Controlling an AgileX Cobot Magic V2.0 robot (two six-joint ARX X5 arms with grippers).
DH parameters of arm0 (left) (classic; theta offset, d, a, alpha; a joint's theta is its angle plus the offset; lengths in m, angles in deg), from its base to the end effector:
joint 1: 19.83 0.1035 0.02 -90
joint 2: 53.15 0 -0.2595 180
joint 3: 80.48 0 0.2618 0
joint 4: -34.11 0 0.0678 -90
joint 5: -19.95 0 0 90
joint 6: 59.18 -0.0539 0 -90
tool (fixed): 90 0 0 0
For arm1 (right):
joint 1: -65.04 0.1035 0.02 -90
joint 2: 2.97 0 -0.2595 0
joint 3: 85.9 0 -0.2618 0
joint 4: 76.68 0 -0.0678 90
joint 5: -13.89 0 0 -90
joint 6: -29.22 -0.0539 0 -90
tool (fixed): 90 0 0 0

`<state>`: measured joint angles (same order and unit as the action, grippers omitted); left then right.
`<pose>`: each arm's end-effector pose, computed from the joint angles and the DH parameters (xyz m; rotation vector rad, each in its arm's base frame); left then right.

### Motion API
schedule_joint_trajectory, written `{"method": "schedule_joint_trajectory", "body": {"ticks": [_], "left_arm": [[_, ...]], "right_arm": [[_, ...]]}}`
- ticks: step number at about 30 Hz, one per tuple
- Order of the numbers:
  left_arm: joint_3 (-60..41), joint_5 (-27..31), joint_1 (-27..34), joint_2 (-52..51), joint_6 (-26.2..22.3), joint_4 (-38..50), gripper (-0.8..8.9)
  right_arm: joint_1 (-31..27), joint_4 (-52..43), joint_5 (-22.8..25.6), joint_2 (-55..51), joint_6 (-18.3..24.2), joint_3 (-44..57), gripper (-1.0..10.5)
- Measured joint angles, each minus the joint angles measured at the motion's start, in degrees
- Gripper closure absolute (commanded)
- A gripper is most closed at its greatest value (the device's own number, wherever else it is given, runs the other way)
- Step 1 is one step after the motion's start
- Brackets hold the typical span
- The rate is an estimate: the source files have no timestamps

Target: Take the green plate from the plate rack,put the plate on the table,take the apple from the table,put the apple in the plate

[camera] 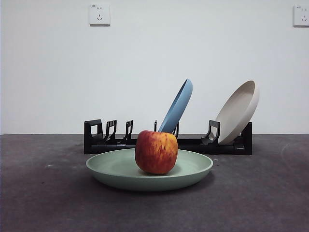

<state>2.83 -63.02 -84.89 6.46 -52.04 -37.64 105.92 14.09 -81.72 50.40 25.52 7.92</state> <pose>0.0943 -0.1872 0.3424 0.4044 0.7605 -0.9005 0.1097 0.1019 0.3507 -0.2583 1.0108 0.7061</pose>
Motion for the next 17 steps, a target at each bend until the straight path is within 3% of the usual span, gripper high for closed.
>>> {"method": "schedule_joint_trajectory", "body": {"ticks": [2, 17], "left_arm": [[0.0, 0.0, 0.0, 0.0, 0.0, 0.0, 8.33], [0.0, 0.26, 0.0, 0.0, 0.02, 0.0, 8.16]], "right_arm": [[0.0, 0.02, -1.29, -0.2, -0.15, 0.0, 9.6], [0.02, 0.02, -1.68, -0.17, -1.99, 0.0, 9.5]]}}
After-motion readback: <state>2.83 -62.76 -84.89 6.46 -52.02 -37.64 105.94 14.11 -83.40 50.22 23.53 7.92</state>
